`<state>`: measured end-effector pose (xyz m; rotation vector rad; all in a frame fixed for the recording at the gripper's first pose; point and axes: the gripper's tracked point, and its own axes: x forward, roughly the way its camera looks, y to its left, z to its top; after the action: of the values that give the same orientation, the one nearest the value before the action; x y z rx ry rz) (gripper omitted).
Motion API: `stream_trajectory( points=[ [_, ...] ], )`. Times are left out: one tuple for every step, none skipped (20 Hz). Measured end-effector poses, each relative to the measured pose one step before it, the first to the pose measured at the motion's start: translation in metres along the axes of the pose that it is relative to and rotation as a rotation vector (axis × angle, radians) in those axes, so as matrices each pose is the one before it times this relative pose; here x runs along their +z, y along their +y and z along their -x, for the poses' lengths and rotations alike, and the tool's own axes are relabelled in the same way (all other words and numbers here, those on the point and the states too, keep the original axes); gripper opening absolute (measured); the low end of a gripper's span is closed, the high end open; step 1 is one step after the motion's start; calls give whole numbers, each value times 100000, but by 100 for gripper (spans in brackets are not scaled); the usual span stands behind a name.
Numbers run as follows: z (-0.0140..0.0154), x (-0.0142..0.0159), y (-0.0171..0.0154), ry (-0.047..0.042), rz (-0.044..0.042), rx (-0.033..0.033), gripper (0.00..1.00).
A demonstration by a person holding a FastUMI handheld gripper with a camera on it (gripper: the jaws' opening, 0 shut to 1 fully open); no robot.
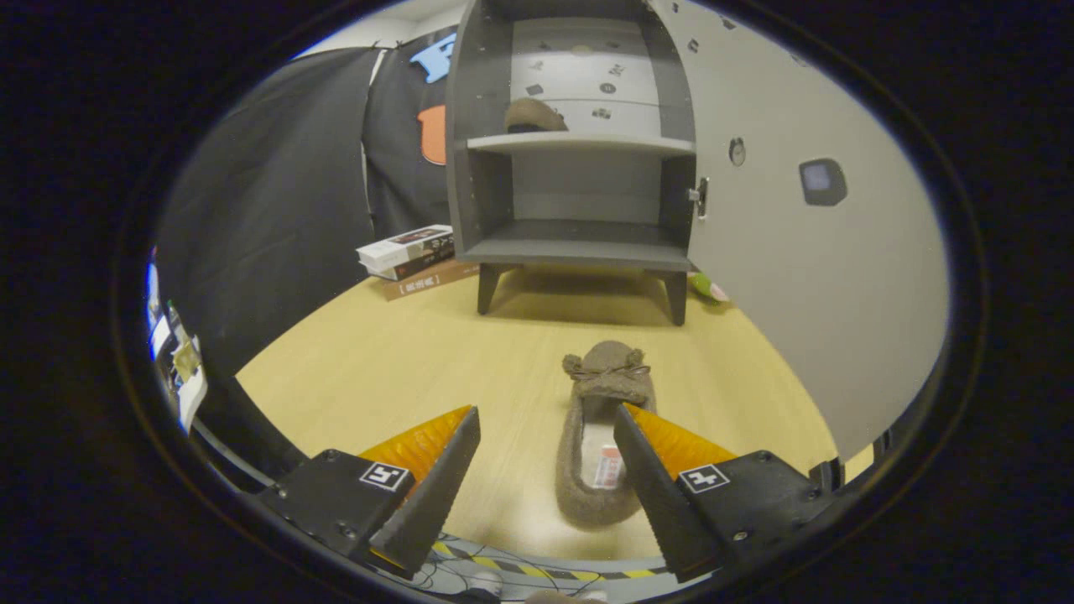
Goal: Open the shoe cabinet door, grab the shoes and put them into the shoe cabinet, then close the shoe cabinet door.
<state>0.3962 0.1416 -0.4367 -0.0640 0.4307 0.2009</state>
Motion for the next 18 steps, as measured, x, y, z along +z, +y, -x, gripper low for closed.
stream_trajectory(
  points=[
    [-1299, -332, -169, 1697, -1759, -913, 100],
    [-1275, -358, -115, 2184, -2005, -830, 100],
    [-1118, -378, -363, 2420, -2540, -1682, 100],
    [-1000, -92, 115, 2223, -2402, 417, 100],
    [-962, 88, 22, 1264, -1083, -683, 100],
    [-642, 512, 221, -755, -203, -312, 99],
    [-676, 295, 187, -27, 644, -527, 99],
    [-644, 85, -21, 913, 335, -892, 99],
    [-498, 93, 212, 989, -1799, -145, 99],
    [-753, 211, 200, 643, -2059, -81, 99],
    [-536, 285, -58, 104, -407, -707, 99],
    [-338, 237, -129, -301, -59, -610, 99],
    [-432, -97, 304, 657, -357, 673, 99],
    [-382, -382, -12, 1285, -401, -7, 99],
    [-422, -78, 30, 1525, 67, 185, 99],
    [-160, 27, -111, 112, -88, -1054, 98],
    [21, 49, -261, -201, -687, -1207, 97],
    [-38, -22, -377, 396, -308, -1528, 89]
  ],
)
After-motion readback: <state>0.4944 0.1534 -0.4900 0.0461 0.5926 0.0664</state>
